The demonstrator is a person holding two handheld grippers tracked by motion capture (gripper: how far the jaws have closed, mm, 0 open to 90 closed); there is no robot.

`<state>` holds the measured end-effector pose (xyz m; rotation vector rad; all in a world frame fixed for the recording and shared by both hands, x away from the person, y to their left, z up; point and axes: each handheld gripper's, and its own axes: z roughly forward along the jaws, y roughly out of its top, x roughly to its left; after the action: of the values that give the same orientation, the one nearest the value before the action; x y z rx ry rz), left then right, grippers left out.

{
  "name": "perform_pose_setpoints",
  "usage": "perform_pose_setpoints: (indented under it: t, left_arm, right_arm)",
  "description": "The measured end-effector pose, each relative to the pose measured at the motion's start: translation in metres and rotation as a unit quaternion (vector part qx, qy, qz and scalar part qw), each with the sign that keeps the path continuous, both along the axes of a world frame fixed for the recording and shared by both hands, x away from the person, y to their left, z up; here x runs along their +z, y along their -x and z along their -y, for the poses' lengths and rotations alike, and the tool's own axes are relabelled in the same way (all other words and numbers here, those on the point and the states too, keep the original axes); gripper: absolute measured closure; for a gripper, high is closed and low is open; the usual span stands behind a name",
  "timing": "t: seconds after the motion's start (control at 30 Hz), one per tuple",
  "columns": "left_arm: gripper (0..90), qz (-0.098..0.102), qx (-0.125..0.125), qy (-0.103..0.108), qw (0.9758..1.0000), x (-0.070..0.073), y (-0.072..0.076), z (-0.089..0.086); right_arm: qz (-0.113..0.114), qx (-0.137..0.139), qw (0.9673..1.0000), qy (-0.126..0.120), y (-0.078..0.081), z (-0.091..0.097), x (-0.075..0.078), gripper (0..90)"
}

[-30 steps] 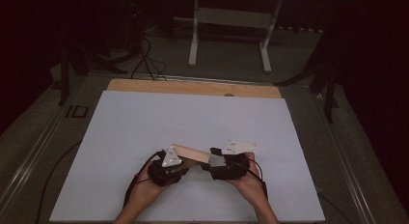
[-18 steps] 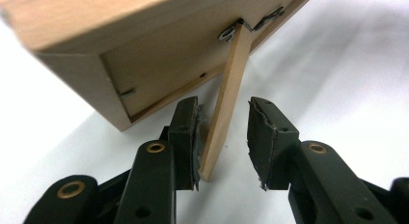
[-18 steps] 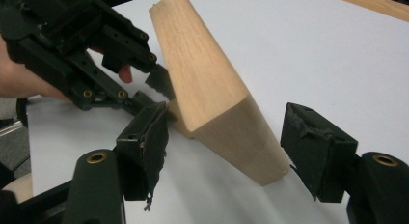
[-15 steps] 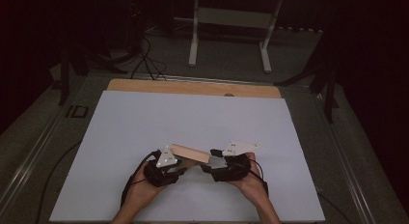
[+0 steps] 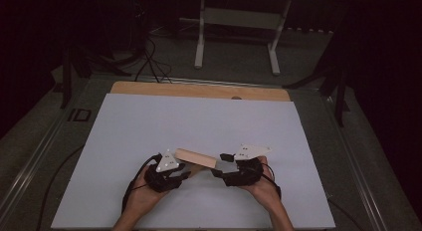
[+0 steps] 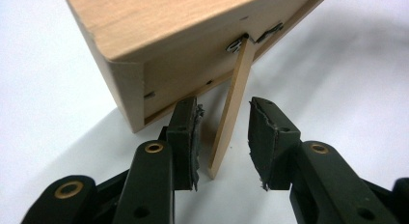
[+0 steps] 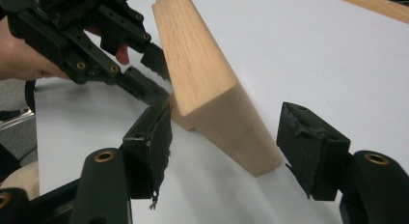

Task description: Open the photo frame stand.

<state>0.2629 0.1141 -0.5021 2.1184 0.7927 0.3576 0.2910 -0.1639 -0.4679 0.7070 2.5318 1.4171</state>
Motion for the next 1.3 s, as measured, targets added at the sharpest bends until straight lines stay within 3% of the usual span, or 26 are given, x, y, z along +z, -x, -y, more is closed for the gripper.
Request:
perform_pose_setpoints:
  t: [0.2, 0.77, 1.03, 1.3]
  left_arm:
    - [65.2, 0.021, -0.007, 0.013, 0.9997, 0.006, 0.004, -0.002]
    - [67.6, 0.041, -0.004, 0.026, 0.9988, 0.016, 0.006, -0.010]
    - [68.9, 0.047, 0.004, 0.021, 0.9987, 0.018, 0.006, -0.013]
    - [67.5, 0.052, 0.009, 0.007, 0.9986, 0.016, 0.006, -0.010]
  right_arm:
    - [-0.003, 0.001, 1.0000, 0.003, -0.001, 0.001, -0.002, 39.3]
    - [-0.004, 0.014, 0.9998, 0.017, -0.003, 0.007, -0.002, 47.0]
    - [0.012, 0.013, 0.9993, 0.034, -0.002, 0.008, -0.001, 52.8]
    - [0.016, 0.000, 0.9995, 0.029, -0.004, 0.018, 0.002, 53.5]
